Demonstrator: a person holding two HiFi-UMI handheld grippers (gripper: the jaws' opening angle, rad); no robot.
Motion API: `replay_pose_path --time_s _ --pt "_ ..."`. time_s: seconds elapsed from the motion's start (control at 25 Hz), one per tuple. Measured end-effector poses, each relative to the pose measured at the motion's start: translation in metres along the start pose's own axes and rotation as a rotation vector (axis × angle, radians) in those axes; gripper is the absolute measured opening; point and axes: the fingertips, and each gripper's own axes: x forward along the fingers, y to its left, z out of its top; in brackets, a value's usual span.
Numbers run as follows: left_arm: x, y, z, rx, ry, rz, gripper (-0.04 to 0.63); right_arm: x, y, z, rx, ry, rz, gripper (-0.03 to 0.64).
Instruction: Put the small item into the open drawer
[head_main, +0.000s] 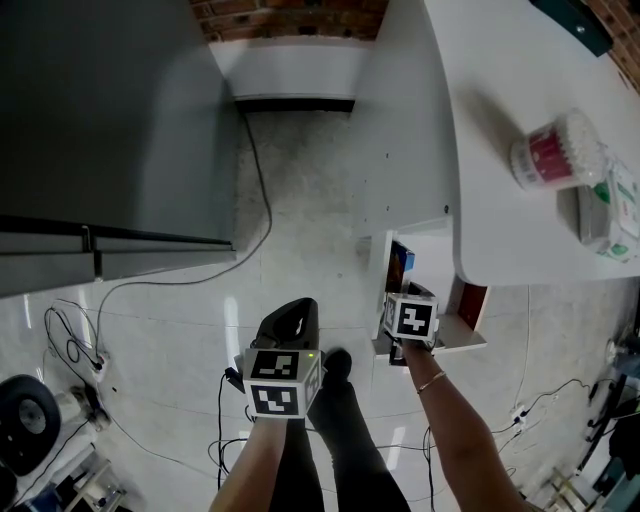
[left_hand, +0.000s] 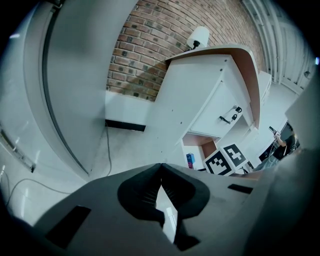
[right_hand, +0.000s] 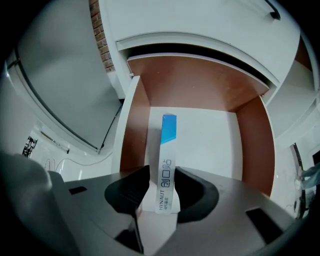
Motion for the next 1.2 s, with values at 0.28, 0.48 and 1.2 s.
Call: replay_pose_path --time_s 0.28,0.48,1.2 --pt "-0.004 -0.005 0.001 0.003 0.006 -0.014 0.021 -0.015 -0.001 0.006 0.018 -0.028 -0.005 0.193" --pt "-0.006 -0.012 0.005 0.006 0.014 -0.031 0.021 -0.031 -0.006 0.008 0.015 -0.053 -0.008 0.195" --pt "-0.040 -0.070 0.039 0.149 0.036 -0.096 0.021 -0.172 -0.004 0.038 0.086 -0.307 0.100 0.176"
